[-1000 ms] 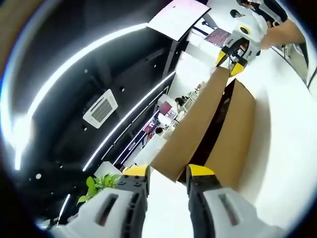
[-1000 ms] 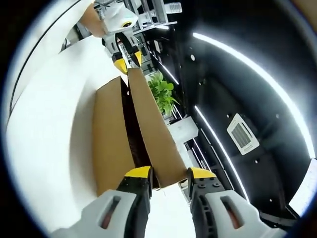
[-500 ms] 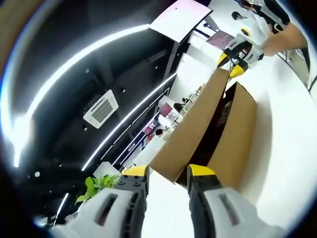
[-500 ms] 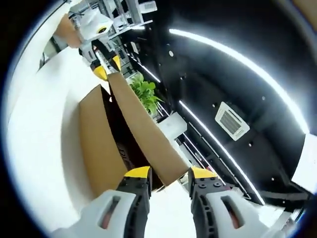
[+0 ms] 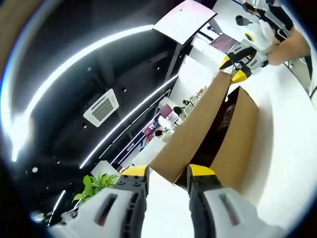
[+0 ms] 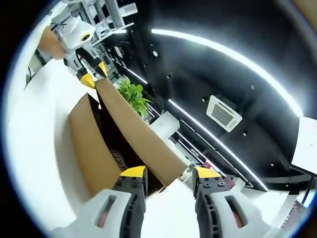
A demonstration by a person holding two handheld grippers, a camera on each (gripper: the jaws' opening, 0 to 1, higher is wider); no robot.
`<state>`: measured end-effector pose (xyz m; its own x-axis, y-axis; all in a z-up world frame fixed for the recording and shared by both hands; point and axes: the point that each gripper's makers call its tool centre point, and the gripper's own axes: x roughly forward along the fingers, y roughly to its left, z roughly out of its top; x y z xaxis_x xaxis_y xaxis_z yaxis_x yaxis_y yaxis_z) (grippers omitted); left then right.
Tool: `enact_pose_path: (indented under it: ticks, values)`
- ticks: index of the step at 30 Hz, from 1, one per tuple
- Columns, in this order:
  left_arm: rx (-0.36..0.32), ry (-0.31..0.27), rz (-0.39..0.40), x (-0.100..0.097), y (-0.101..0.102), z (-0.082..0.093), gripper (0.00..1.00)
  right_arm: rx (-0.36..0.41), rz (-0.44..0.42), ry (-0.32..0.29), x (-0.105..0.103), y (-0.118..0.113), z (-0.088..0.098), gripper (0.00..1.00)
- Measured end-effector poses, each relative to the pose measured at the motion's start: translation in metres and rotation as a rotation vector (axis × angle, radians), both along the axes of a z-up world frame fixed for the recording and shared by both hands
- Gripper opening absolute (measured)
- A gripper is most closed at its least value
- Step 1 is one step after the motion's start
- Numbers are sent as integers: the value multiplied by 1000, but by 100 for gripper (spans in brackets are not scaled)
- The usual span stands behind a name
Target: Operate the shoe box by opening the lid, removing the specified soft item, and placing it in the target area until the item is outside and the box remains undamaged.
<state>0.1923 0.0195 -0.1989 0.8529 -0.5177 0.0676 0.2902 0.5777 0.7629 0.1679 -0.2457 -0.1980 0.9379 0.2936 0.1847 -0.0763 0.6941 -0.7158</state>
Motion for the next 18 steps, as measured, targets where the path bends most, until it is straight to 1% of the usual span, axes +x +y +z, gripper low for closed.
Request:
enact_pose_path:
  ticks: [1,2,3,4,6,8,10,14,15,18]
  values:
    - [11,-8,3,0,0,0,31,12,-1,5,1,-1,0,35]
    - [11,-7,3,0,0,0,31,35,3,27,2,-1,-2,34]
    - [9,-5,2,0,0,0,31,50,3,30,2,-1,-2,34]
    - [6,-2,0,0,0,0,31,60,2,31,2,-1,-2,33]
    - [-18,13,-8,0,0,2,32,91,-3,59,4,0,-5,33]
    - [-25,22,-13,0,-1,2,34,111,-6,62,5,2,-5,33]
    - [-20,18,-11,0,-2,2,34,125,-7,70,7,6,-8,33]
    - [-30,26,-17,1,-2,2,36,157,-3,79,10,12,-9,40]
    - [-35,32,-22,0,-3,1,37,161,-8,83,11,13,-9,39]
    - [-39,41,-33,0,-3,-1,39,166,-38,67,12,8,-5,34]
